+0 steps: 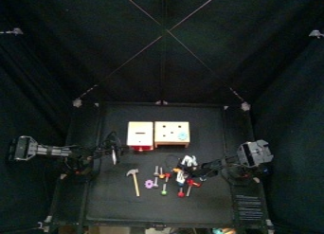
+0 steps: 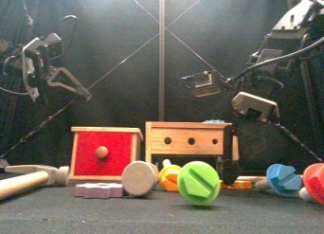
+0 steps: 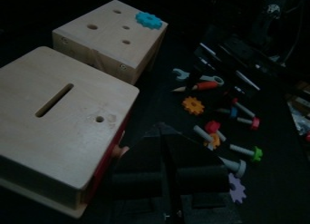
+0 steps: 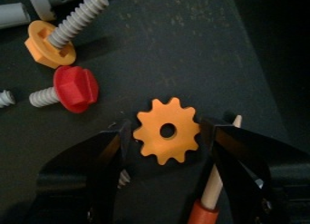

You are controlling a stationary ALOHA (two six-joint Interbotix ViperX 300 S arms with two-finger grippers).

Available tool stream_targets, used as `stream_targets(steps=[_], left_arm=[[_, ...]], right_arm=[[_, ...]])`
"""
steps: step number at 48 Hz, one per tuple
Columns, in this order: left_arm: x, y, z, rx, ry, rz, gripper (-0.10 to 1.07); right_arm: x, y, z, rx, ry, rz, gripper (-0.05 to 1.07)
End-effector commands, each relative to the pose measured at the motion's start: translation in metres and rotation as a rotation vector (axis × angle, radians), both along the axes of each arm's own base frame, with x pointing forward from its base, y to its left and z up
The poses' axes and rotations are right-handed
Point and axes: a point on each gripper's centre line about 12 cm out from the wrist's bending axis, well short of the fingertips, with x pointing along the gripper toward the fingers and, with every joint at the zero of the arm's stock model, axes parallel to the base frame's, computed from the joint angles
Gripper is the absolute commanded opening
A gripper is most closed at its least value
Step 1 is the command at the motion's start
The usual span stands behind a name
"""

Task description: Grab orange gear

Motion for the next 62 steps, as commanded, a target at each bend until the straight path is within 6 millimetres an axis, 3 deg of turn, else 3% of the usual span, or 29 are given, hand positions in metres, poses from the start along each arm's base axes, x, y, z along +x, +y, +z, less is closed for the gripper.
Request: stream_targets(steps=[1, 18, 41, 62], left_arm=[[0.002, 0.001, 0.004, 0.002, -0.013, 0.003, 0.28], [0.002, 0.001, 0.004, 0.002, -0.012, 0.003, 0.28], [0.002, 0.001, 0.004, 0.002, -0.013, 0.003, 0.28], [0.003, 0.001, 0.005, 0.003, -0.015, 0.004, 0.28]], right_arm=[[0.003, 0.001, 0.005, 0.023, -0.021, -0.012, 0.94], [-0.003, 0.003, -0.004, 0.057, 0.011, -0.053, 0.93], [0.006, 0.003, 0.008, 0.025, -0.027, -0.02, 0.91], [0.006, 0.003, 0.008, 0.023, -0.025, -0.019, 0.91]])
